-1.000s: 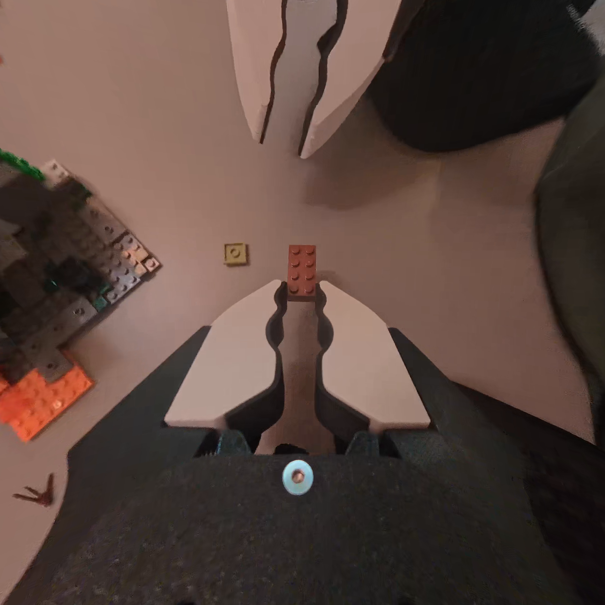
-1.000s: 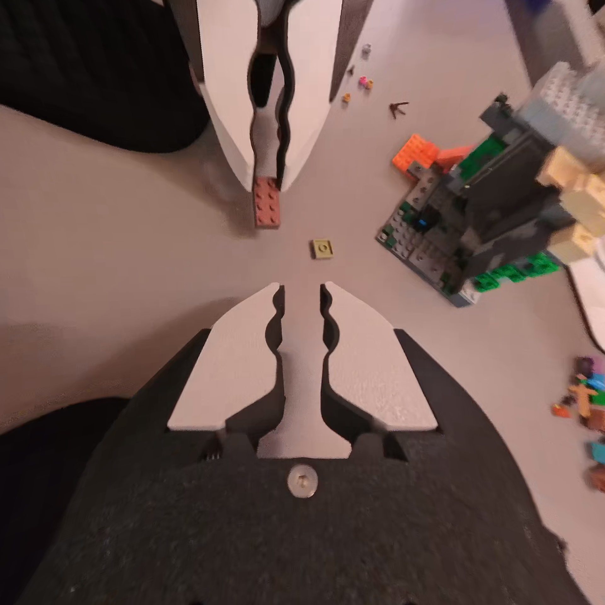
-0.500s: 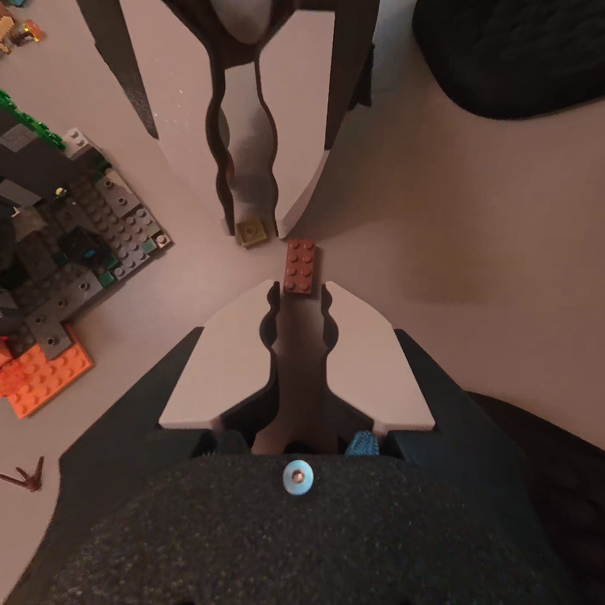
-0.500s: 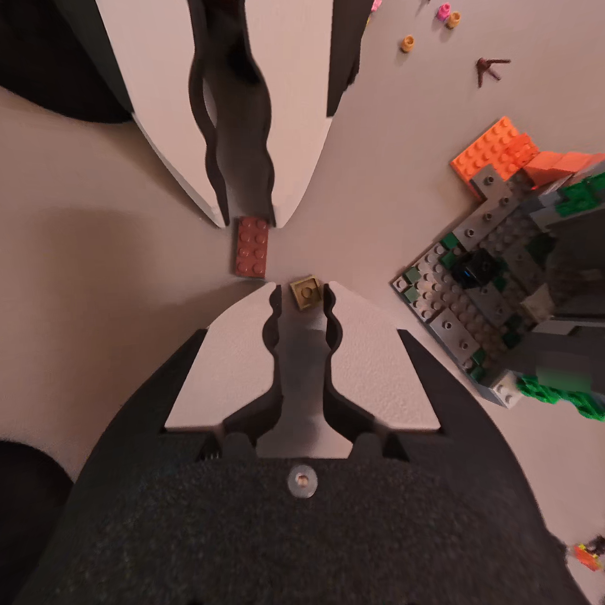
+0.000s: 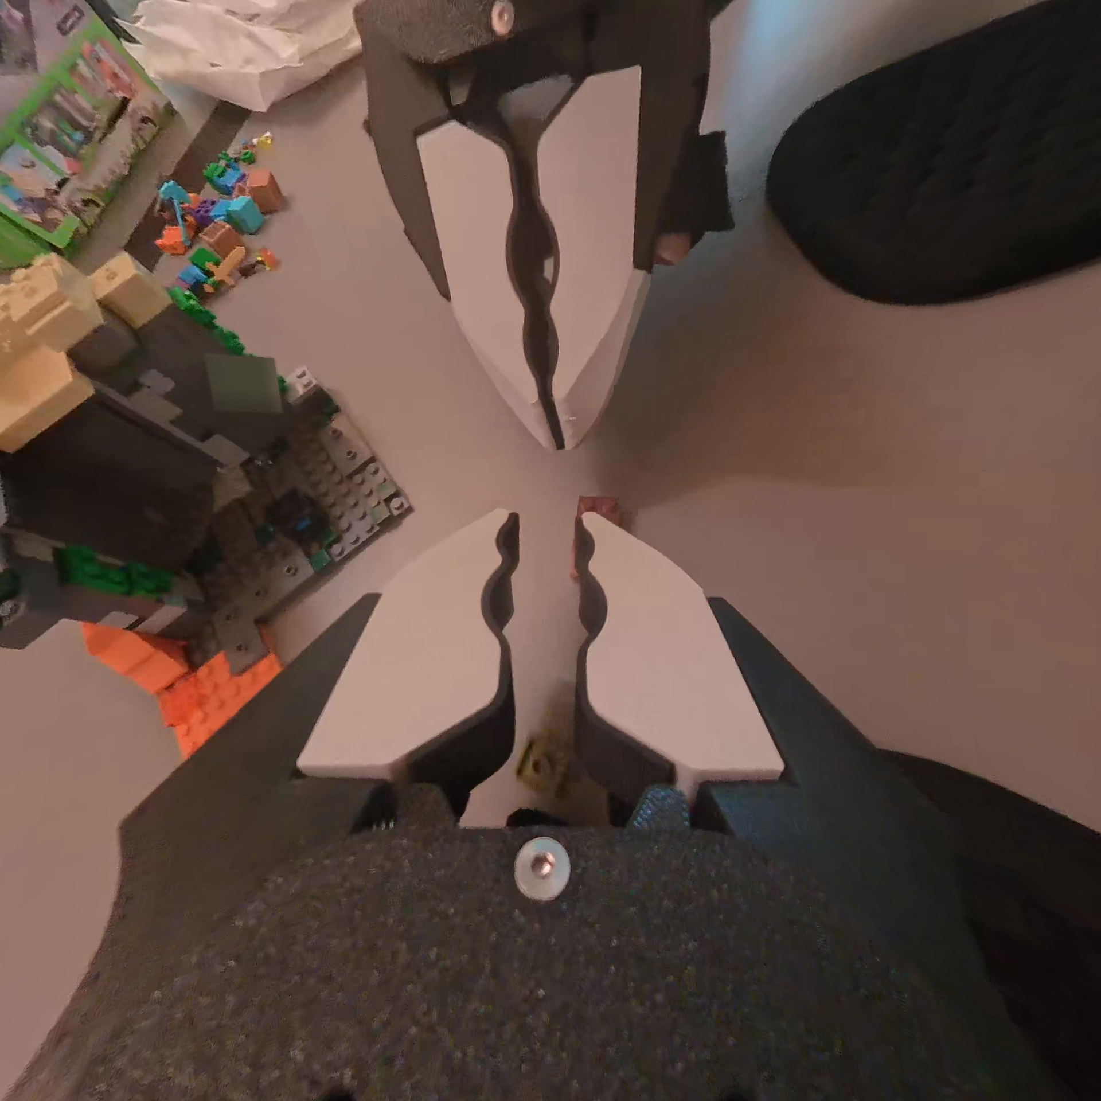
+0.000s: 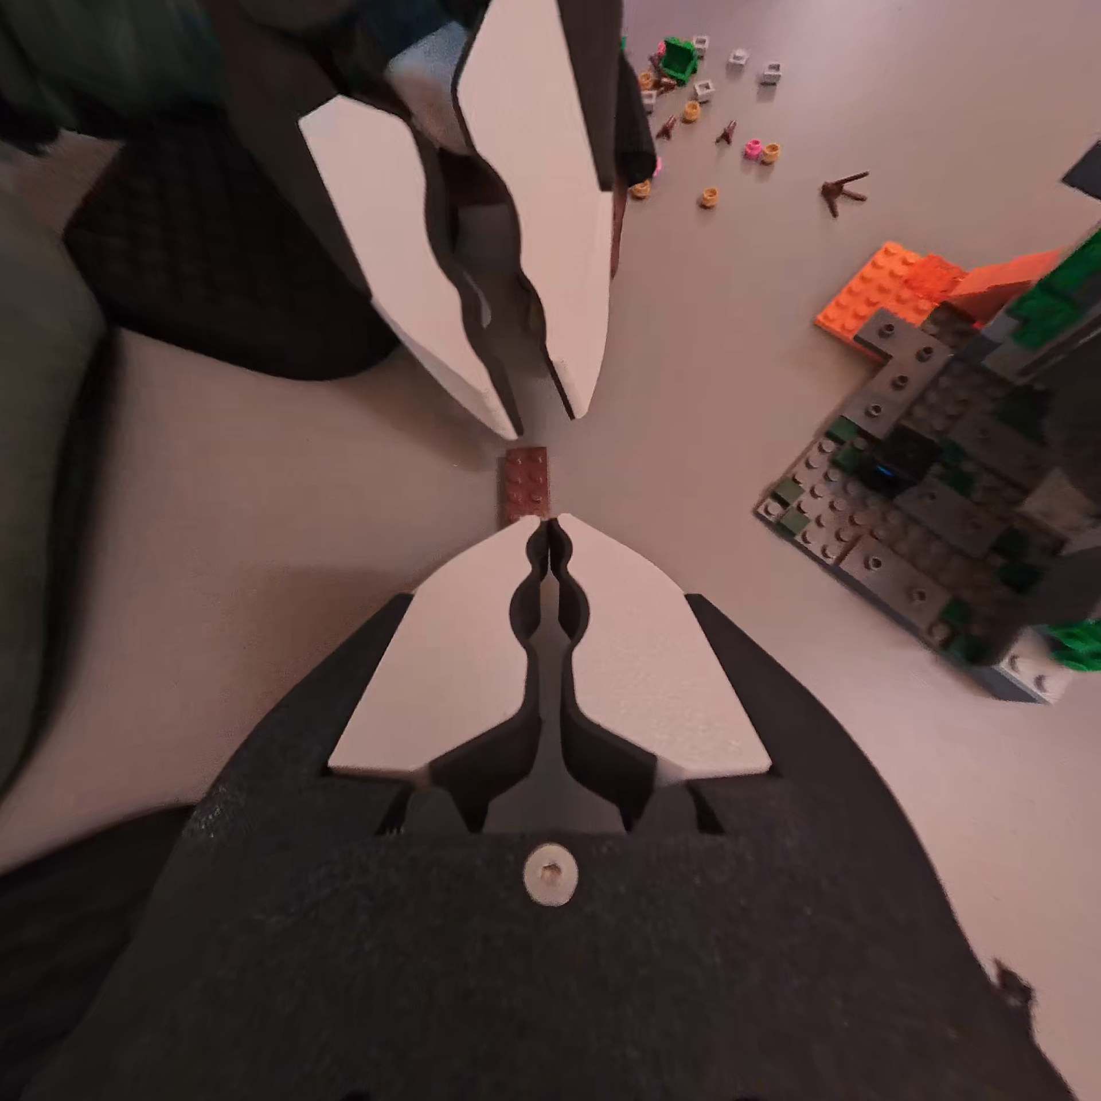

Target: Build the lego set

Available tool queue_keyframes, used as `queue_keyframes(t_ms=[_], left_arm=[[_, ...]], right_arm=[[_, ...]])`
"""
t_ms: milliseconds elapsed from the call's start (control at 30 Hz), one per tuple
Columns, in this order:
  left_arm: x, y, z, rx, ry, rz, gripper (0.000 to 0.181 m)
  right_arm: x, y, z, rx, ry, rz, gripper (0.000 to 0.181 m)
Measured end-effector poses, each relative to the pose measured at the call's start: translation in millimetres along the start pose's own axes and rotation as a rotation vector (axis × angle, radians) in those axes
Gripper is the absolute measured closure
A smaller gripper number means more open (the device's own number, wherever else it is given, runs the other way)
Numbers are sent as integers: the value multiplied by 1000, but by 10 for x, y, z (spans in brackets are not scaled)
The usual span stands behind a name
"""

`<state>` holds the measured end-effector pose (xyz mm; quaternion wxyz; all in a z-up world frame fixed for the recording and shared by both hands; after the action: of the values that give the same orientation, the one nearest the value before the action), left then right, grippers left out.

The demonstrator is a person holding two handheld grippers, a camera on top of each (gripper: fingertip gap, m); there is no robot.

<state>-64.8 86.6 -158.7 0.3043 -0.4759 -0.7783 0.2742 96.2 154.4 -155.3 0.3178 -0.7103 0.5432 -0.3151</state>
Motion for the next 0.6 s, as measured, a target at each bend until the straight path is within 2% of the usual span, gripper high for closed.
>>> queue_keyframes(t_ms=[233, 500, 600], left_arm=[[152, -249, 280, 124, -27, 9, 166], [158, -563, 571, 276, -46, 76, 160], [144, -531, 588, 282, -55, 100, 159]], right_arm=[[149, 58, -98, 49, -90, 51, 171], [184, 103, -126, 1, -93, 37, 171], [194, 103, -123, -16, -95, 34, 172]])
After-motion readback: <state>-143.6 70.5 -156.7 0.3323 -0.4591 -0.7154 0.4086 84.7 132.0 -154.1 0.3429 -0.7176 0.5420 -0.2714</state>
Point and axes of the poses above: each gripper's, where its closed fingertips meet, y out along the fingers, z out of its underside, x = y × z across the jaws, the point moved 10 cm from there along -y, back along the fingers, and after that the axes turned 11 degrees about x, right-handed, at the moved point
